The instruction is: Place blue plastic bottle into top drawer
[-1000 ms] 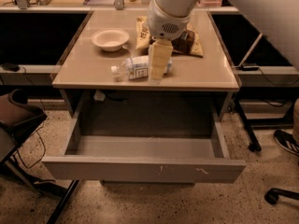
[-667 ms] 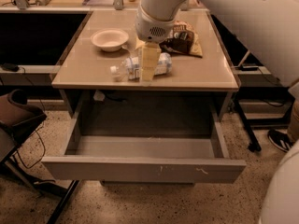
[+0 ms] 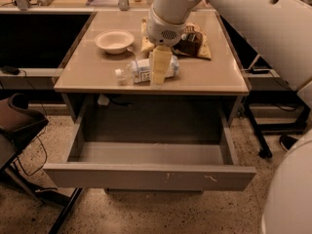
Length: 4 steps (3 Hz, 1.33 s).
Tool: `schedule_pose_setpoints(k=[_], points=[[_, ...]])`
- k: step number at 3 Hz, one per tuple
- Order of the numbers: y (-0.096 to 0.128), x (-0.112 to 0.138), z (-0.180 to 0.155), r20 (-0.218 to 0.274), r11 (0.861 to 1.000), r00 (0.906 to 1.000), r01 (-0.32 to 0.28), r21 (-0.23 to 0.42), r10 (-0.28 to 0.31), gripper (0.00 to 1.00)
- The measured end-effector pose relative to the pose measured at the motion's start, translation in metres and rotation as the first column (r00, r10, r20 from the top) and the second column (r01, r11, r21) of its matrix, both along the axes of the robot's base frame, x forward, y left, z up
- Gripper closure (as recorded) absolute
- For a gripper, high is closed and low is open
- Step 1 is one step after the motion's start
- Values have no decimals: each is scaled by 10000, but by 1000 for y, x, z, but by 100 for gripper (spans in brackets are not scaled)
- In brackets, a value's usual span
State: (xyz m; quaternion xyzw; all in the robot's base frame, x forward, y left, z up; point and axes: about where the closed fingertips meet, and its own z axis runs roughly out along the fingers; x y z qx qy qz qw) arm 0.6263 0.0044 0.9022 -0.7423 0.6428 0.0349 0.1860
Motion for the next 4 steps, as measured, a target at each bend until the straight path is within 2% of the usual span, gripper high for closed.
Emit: schedule_pose_setpoints(k=[2,3,4], points=[[4,61,-49,-673,9985,9977,-41,538,77,0],[6,72,-56,-723,9978,9974,2,664,46,0],[2,66,-66,-797,9966,9968,95,821,-29,0]])
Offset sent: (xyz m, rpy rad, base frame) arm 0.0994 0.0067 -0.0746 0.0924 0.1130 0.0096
